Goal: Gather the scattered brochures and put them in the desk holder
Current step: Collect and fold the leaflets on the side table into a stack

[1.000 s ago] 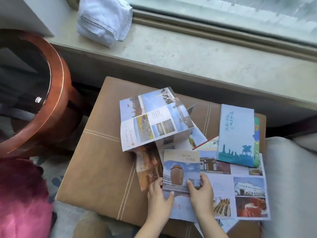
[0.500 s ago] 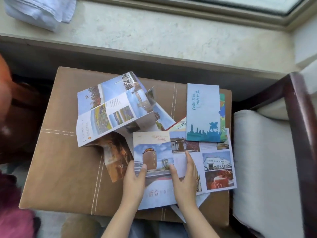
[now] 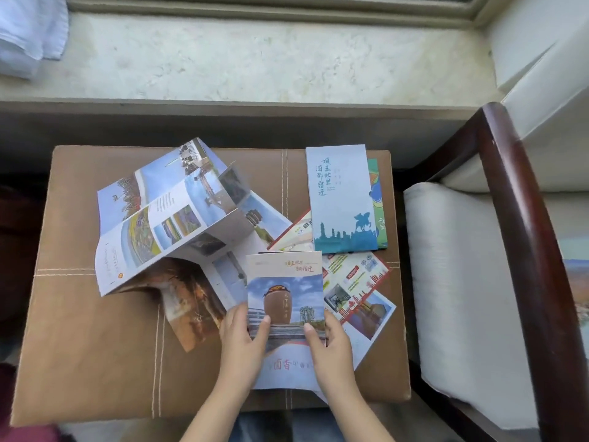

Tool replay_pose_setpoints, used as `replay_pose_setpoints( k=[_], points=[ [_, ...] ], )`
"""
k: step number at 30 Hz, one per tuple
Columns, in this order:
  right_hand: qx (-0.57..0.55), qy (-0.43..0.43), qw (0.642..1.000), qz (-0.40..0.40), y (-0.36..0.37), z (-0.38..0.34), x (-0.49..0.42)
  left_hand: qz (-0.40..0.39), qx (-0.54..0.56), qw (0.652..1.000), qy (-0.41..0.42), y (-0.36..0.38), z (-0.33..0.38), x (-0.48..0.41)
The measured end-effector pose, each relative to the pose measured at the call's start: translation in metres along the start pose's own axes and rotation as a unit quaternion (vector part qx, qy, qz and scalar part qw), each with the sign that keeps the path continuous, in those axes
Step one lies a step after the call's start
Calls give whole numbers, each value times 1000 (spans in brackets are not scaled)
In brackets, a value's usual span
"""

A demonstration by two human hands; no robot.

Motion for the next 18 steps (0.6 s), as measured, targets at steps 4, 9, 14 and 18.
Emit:
replay_pose_setpoints(
  k=[4,9,14,18],
  points=[
    [31,13,999,35,2,10,-22,28,-5,999,-25,16,-9,-13],
    [25,15,998,48,4,14,-32,61,47,992,-95,18,-15,-25],
    [93,-19,994,52,1,7,-16,27,2,999,-16,10,1,-18],
    [69,-68,995,31,-15,-16,2,54,154,987,-9,-4,29,-4]
  ],
)
Point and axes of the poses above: each hand's wrist, its own x-axis away from the middle knuckle, its own y-axis out of the palm, z = x × y, the point moved 3 cm from there along -x, towards the middle knuckle, and after that the axes turned 12 degrees about y, right-handed, at the moved point
